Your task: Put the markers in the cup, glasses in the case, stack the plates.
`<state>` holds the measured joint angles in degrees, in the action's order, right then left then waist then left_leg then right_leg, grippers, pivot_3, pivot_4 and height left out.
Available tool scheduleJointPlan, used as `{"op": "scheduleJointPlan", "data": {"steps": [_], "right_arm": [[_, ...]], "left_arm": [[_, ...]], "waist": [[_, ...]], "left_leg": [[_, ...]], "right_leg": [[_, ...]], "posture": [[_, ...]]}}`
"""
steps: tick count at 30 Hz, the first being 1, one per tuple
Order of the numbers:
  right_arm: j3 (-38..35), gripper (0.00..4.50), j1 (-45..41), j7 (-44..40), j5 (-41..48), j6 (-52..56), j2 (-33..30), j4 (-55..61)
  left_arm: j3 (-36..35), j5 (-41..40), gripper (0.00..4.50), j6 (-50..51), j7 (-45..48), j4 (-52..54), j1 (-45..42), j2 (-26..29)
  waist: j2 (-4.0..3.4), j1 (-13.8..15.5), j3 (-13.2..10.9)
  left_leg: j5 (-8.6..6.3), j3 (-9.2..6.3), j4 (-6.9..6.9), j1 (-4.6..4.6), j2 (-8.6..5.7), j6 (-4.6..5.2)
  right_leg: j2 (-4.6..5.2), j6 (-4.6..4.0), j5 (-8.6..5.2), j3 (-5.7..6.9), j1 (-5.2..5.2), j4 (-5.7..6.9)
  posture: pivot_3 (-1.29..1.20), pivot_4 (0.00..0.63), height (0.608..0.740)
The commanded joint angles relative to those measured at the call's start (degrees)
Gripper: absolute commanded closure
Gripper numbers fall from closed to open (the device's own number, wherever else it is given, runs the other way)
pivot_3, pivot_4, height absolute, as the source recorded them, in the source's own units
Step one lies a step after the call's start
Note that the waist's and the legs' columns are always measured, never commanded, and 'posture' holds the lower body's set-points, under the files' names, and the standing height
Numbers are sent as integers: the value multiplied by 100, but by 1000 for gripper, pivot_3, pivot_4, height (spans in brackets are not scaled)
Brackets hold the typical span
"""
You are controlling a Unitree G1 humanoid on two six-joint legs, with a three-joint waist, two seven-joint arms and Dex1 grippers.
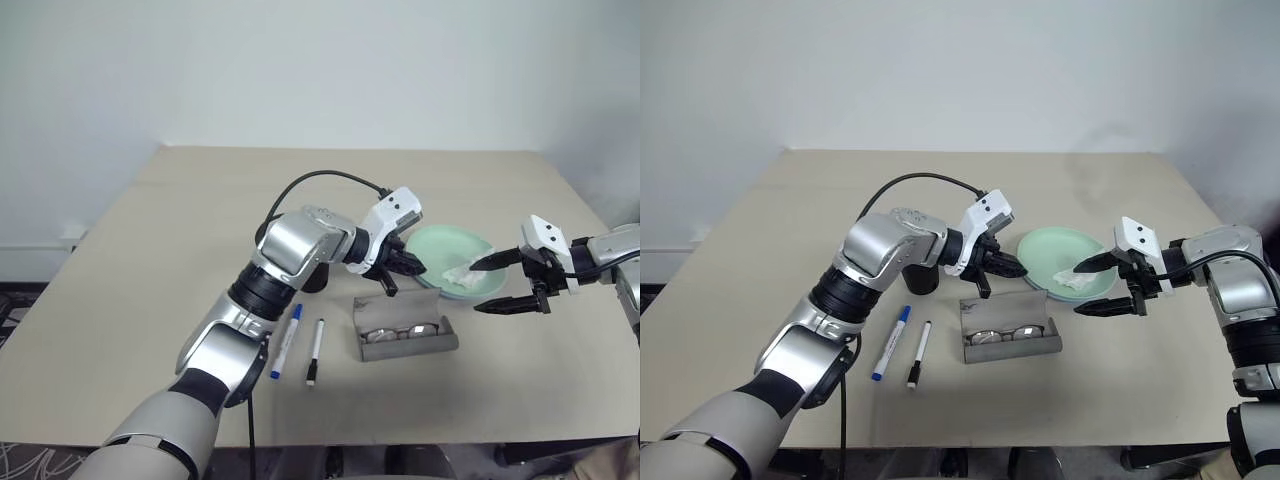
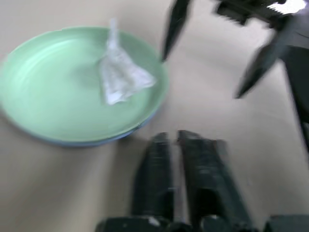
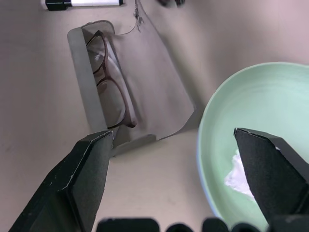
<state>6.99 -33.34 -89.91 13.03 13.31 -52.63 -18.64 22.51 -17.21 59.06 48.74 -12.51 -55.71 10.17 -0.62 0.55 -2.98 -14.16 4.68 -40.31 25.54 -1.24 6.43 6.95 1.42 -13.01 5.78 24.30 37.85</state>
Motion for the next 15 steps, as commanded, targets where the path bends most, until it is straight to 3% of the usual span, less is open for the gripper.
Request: {"op": "scheduleJointPlan", "data": {"steps": [1, 15], "right_arm": [[-68, 146, -170, -21, 22, -66, 12, 22], [-46, 146, -203, -2, 36, -73, 52, 21]], "left_arm": [[-30, 197, 4470, -301, -276, -191, 84, -149], [716, 326, 4470, -161, 82, 374, 406, 136]], "waist": [[1, -1, -1], [0, -6, 0]], "left_leg": [[0, 0, -1, 1, -1, 0], [0, 0, -4, 2, -4, -1]], "right_leg": [[0, 2, 1, 0, 0, -1], [3, 3, 3, -3, 2, 0]], "posture": [[0, 0, 700], [0, 0, 700]]}}
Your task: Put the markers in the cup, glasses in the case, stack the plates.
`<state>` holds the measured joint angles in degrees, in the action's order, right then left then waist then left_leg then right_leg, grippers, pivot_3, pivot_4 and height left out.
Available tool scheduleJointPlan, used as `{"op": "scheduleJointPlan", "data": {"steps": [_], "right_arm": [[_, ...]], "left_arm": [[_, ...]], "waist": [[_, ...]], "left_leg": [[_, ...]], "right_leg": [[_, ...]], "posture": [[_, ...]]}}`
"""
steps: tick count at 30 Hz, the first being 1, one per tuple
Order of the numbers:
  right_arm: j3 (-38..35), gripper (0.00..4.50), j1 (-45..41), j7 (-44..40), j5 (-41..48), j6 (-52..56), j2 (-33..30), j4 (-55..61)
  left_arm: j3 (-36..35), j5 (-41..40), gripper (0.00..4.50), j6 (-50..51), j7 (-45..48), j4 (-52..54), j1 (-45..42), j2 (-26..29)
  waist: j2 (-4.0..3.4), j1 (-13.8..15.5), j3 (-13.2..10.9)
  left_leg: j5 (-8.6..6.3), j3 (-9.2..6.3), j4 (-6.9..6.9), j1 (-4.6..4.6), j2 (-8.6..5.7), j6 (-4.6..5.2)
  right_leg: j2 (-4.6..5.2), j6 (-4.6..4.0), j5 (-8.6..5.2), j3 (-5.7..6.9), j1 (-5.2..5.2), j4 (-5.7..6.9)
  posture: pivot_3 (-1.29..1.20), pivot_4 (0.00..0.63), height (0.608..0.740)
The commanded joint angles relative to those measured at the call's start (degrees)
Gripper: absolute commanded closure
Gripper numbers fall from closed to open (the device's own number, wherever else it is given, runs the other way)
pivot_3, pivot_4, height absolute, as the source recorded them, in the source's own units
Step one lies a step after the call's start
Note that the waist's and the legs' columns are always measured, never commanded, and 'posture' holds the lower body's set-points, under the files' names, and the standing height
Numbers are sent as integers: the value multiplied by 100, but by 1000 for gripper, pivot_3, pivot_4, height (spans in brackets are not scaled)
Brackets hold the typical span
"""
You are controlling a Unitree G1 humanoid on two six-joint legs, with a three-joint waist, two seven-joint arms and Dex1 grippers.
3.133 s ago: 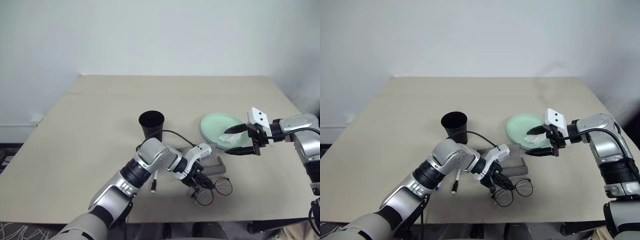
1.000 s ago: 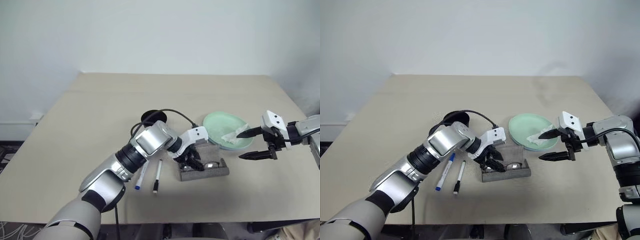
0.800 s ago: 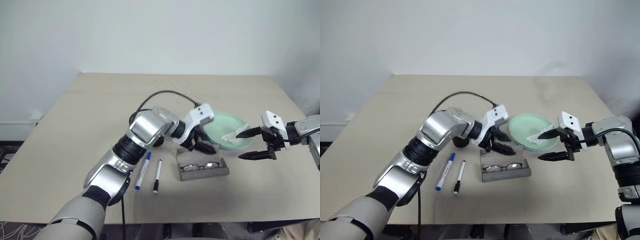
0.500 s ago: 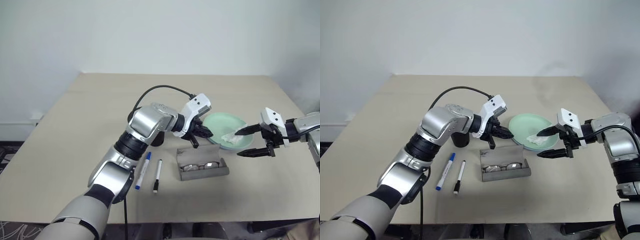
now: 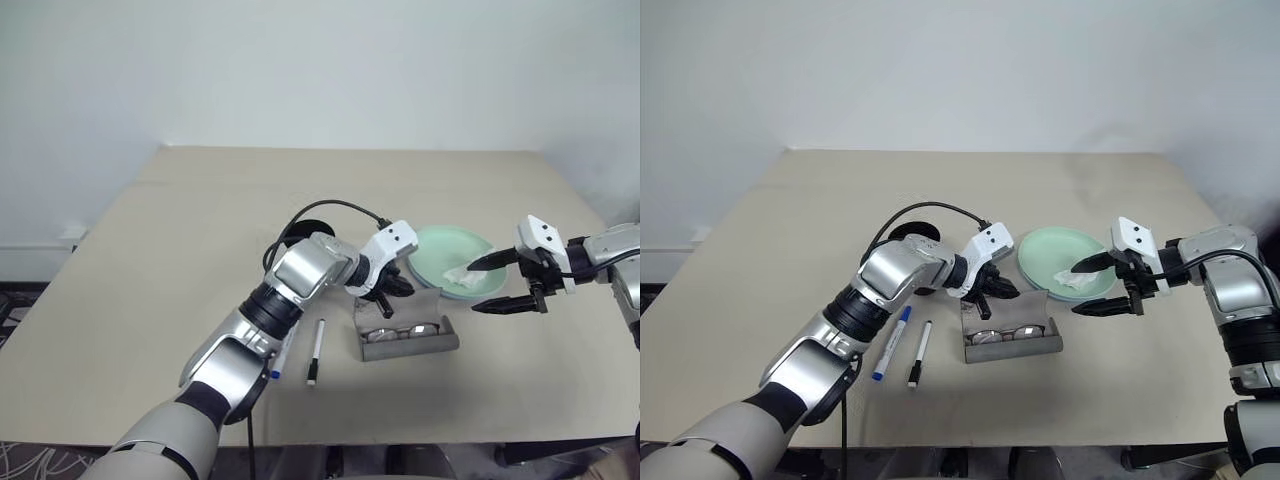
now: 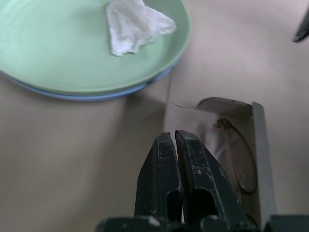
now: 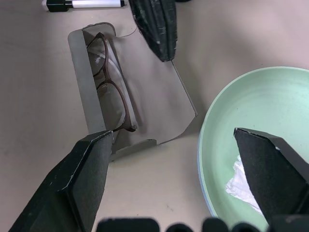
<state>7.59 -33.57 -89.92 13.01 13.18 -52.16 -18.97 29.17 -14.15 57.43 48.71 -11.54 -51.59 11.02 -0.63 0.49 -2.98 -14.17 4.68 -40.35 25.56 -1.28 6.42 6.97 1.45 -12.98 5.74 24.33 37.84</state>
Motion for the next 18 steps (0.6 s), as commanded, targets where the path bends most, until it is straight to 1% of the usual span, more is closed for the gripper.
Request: {"op": "scheduleJointPlan", "data": {"steps": [1, 4, 6, 10, 18], "right_arm": [[-107, 146, -181, 4, 37, -59, 10, 54], [-107, 146, -183, 20, 33, -59, 21, 56], [-108, 146, -182, 24, 32, -61, 25, 59], [-111, 146, -186, 24, 26, -63, 38, 54], [-99, 146, -194, 35, 17, -69, 81, 64]], "left_arm": [[89, 17, 4470, 11, 122, 323, 1, 85], [210, 34, 4470, 4, 195, 439, 12, 183], [164, 1, 4470, 2, 210, 477, -12, 187], [-63, 14, 4470, -49, 111, 260, -169, 107], [0, 154, 4470, -274, 103, -77, -97, 139]], "waist": [[0, 0, 0], [-1, -1, 0], [-1, 1, 0], [-1, 1, 0], [-2, 0, 1]], "left_leg": [[0, 0, 0, 0, 0, 0], [0, 0, 0, 0, 0, 0], [0, 0, 0, 0, 0, 0], [0, 0, -3, 0, 0, 0], [0, 0, -5, 0, 0, 0]], "right_leg": [[0, 0, 0, 0, 0, 0], [0, 0, 0, 0, 1, 0], [0, 0, 0, 0, 0, 0], [0, 0, 0, 0, -1, 0], [0, 1, 1, 0, -1, 1]], "posture": [[0, 0, 700], [0, 0, 700], [0, 0, 700], [0, 0, 700], [0, 0, 700]]}}
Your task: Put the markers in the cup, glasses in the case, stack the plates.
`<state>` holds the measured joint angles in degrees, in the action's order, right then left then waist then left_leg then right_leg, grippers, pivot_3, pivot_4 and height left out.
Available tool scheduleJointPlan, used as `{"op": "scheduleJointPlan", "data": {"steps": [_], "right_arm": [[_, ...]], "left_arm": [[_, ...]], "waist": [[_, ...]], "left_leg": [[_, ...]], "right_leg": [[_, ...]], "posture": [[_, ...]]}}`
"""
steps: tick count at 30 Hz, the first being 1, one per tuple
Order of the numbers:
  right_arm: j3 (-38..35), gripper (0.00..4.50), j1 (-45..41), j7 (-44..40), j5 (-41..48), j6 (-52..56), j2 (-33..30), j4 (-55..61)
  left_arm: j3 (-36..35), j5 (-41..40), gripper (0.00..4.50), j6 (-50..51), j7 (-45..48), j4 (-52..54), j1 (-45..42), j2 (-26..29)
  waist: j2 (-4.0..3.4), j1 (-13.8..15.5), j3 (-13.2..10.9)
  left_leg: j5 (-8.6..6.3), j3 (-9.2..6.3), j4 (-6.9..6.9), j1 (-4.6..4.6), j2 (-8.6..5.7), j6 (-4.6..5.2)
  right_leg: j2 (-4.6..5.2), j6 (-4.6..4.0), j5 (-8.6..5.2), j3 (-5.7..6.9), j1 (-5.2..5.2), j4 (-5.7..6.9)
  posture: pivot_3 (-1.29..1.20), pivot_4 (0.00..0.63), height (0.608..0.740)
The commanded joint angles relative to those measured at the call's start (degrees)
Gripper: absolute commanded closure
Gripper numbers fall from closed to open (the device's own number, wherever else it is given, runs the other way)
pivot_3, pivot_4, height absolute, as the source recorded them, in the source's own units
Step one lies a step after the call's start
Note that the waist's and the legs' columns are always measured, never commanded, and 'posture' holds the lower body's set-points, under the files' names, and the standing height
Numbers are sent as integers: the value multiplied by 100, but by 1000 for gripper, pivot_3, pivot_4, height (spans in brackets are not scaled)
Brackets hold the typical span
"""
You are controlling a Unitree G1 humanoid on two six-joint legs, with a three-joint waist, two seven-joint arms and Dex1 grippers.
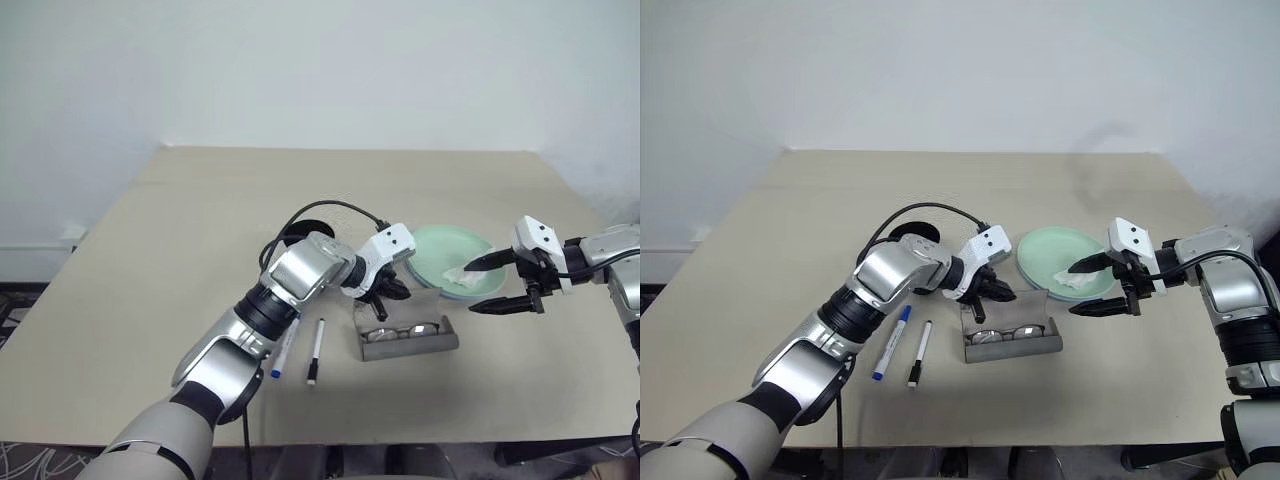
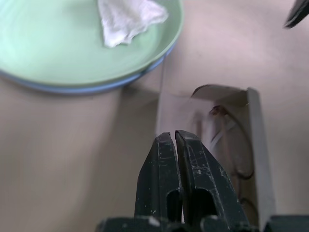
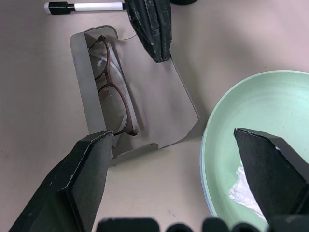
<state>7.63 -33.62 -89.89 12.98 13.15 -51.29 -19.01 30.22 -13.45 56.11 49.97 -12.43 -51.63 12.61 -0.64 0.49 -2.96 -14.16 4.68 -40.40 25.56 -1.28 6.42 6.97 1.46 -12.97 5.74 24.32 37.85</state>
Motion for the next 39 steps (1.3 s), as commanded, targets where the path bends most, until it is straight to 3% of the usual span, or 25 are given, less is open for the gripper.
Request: {"op": "scheduleJointPlan", "data": {"steps": [1, 15, 22, 39], "right_arm": [[-103, 146, -190, 33, 19, -64, 0, 68], [-94, 146, -204, 38, -13, -103, 47, 39], [-81, 146, -231, 26, -16, -129, 69, 11], [-59, 146, -271, -15, -74, -236, 47, -152]], "left_arm": [[-123, 104, 4470, -170, -50, -32, -88, -35], [-642, 19, 4470, -346, -37, -343, -230, -211], [-403, 441, 4470, -686, -182, -877, -120, -221], [-164, 281, 4470, -221, 463, 367, 60, 95]], "waist": [[0, 1, 0], [0, 0, 0], [-1, 0, 0], [-2, -2, 1]], "left_leg": [[0, 0, 0, 0, 0, 0], [0, 0, -2, 1, 0, 0], [0, 0, -7, 1, 0, 0], [0, 0, -7, 3, 0, 0]], "right_leg": [[0, 0, 0, 0, 0, 0], [0, 1, 1, 0, 0, 0], [0, 4, 4, 0, -1, 2], [1, 3, 5, -1, -1, 2]], "posture": [[0, 0, 700], [0, 0, 700], [0, 0, 700], [0, 0, 700]]}}
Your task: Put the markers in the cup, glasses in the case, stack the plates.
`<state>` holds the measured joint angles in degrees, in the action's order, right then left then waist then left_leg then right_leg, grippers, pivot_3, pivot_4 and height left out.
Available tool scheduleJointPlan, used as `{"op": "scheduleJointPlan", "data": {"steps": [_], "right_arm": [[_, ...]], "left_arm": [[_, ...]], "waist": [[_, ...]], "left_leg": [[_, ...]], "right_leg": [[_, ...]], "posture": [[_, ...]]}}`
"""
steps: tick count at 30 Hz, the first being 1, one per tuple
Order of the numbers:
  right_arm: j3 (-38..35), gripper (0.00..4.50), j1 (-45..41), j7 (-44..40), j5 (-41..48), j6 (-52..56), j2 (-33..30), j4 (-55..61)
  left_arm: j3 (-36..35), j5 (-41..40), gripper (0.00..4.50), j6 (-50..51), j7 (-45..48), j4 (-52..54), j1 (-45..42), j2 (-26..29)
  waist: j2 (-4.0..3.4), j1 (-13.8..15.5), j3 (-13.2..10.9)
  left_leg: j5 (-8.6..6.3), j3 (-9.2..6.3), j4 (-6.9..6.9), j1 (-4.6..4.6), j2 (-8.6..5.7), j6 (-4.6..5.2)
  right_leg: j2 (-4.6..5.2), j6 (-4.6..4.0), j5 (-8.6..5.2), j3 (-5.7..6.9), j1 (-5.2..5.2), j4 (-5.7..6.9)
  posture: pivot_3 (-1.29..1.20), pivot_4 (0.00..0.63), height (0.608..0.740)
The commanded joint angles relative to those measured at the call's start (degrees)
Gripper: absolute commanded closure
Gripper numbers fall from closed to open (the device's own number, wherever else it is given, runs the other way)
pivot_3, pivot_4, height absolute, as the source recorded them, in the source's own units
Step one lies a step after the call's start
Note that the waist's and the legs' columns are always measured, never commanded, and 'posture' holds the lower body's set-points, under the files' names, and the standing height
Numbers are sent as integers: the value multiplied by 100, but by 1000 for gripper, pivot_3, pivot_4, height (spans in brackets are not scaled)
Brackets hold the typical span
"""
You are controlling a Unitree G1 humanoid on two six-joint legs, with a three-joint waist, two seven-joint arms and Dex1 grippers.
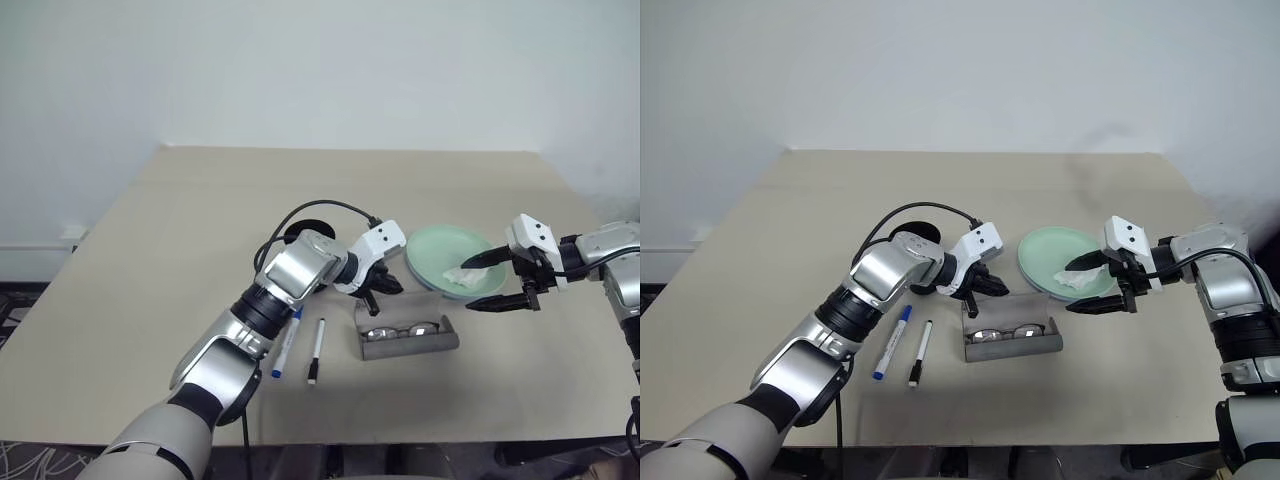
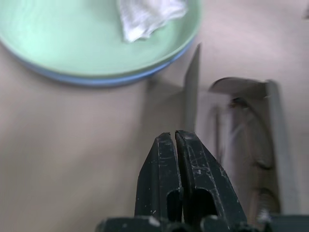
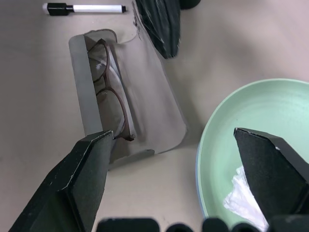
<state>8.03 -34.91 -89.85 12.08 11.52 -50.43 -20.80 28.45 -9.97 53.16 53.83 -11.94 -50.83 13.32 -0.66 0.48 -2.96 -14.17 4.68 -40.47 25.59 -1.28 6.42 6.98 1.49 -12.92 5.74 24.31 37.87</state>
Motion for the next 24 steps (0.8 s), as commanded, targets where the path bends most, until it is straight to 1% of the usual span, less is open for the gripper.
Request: {"op": "scheduleJointPlan", "data": {"steps": [1, 8, 12, 14, 17, 24], "right_arm": [[-102, 146, -156, -17, 10, -85, -36, 5], [-107, 146, -200, -12, -5, -115, -21, -46], [-102, 146, -203, -19, -5, -114, -19, -52], [-92, 146, -216, -25, -9, -111, -12, -62], [-78, 146, -238, -23, -16, -105, 5, -65], [-74, 146, -244, -24, -12, -93, 22, -44]], "left_arm": [[40, -84, 4470, 112, 112, 396, 5, 58], [285, -77, 4470, 287, 220, 839, 290, 267], [60, -123, 4470, 275, 126, 786, 216, 212], [-204, -217, 4470, 175, 107, 732, 75, 140], [-406, -196, 4470, 26, -18, 412, -52, 58], [-401, 64, 4470, -423, -355, -588, -141, -139]], "waist": [[0, -3, 0], [-2, -6, 1], [-2, -2, 1], [-2, -4, 1], [-2, 0, 1], [-6, -1, 4]], "left_leg": [[0, 0, 0, 0, 0, 0], [0, 1, -1, 0, 0, 0], [0, 1, -4, -1, 0, 0], [0, 1, -4, 0, 0, 0], [0, 1, -5, 0, 0, 0], [0, 2, -5, -1, 0, 0]], "right_leg": [[0, 0, 0, 0, 0, 0], [0, 0, 0, 0, 0, 2], [0, -1, -1, 0, -2, 1], [0, -1, -1, -1, -2, 1], [0, 1, 0, -1, -2, 2], [-1, 7, 4, -1, -1, 2]], "posture": [[0, 0, 700], [0, 0, 700], [0, 0, 700], [0, 0, 700], [0, 0, 700], [0, 0, 700]]}}
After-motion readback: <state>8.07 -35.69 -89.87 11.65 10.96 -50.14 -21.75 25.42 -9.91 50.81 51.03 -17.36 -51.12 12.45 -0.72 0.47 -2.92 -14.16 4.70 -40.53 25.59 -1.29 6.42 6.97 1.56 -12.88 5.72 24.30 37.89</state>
